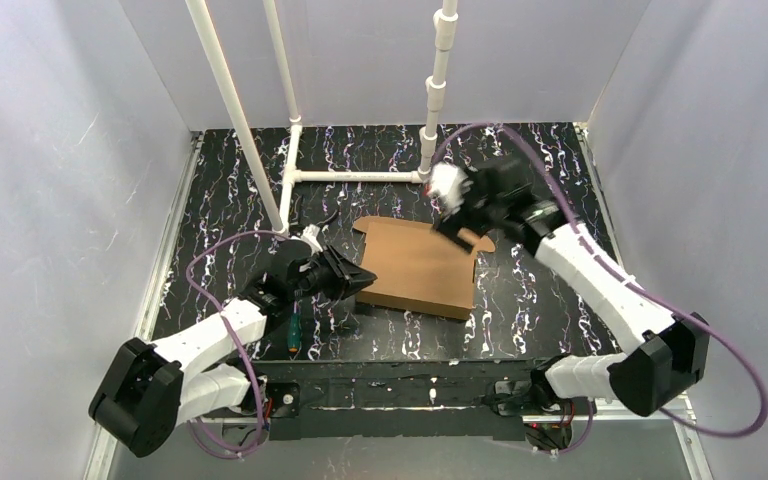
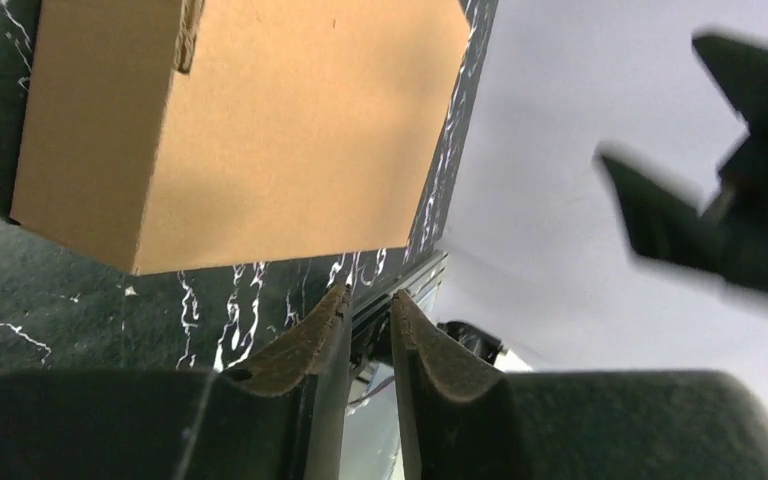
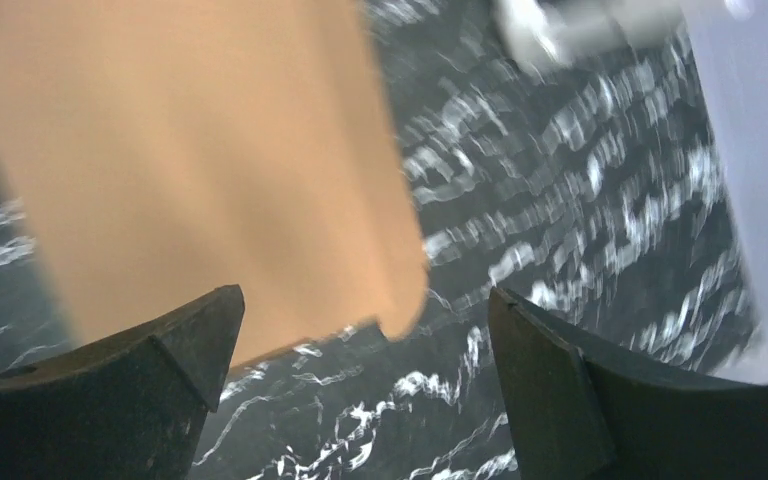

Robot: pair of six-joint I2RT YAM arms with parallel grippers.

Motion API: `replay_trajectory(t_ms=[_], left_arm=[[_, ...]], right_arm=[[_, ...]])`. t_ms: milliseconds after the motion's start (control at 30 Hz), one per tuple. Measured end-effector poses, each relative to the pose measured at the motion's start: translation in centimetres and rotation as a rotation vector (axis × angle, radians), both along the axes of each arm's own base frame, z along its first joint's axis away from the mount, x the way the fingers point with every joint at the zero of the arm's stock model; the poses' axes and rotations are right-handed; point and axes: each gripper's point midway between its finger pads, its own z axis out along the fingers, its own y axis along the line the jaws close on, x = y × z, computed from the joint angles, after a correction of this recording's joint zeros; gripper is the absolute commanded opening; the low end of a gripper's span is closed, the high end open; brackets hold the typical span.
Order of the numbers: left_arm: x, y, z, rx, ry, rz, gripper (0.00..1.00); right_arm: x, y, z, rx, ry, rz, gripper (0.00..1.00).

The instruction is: Fold the paper box

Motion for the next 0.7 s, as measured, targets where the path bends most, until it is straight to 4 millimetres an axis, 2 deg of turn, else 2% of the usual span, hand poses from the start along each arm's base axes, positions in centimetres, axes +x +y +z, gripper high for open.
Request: replay_trajectory(t_ms=[67,100,167,200,233,300,400,467,533,700], left_arm=[[-0.5,-0.4,0.1,0.006,-0.010,-0.041,0.20],[-1.0,-0.6,-0.2,0.017,-0.003,-0.061,0.18],[-2.5,-1.1,-1.0,0.045,0.018,-0.107,0.06],[-3.4,-1.3,-1.8,0.078,0.036,-0.130,0.01],[-4.0,-1.2,-2.3,0.104,0.051,-0.136,0.00],[-5.2,-0.9,-3.6,0.174,0.081,-0.152,0.00],[-5.4,0.1,-4.8,0.240,0.106,-0.122,0.00],[-5.1,0.5,-5.5,0.264,0.113,-0.101,0.00],[-4.8,0.4,-6.4,0.280,0.126,-0.092,0.00],[-3.9,-0.4,-10.5,0.384,0.228,-0.118,0.00]], right_arm=[[4.3,-4.9,-0.1,0.110,0.027,-0.216,0.77],[5.7,-7.0,-0.8,0.154,0.063,-0.300,0.61],[7.5,-9.8,-2.8,0.233,0.179,-0.407,0.32],[8.4,-10.7,-3.9,0.276,0.250,-0.446,0.23],[9.4,-11.4,-5.4,0.316,0.326,-0.485,0.17],[11.1,-12.5,-8.8,0.366,0.456,-0.559,0.10],[11.4,-13.3,-13.1,0.384,0.588,-0.651,0.05],[11.2,-12.9,-13.9,0.390,0.623,-0.665,0.02],[11.3,-12.1,-13.9,0.396,0.626,-0.643,0.01],[10.2,-9.9,-14.7,0.374,0.661,-0.524,0.01]])
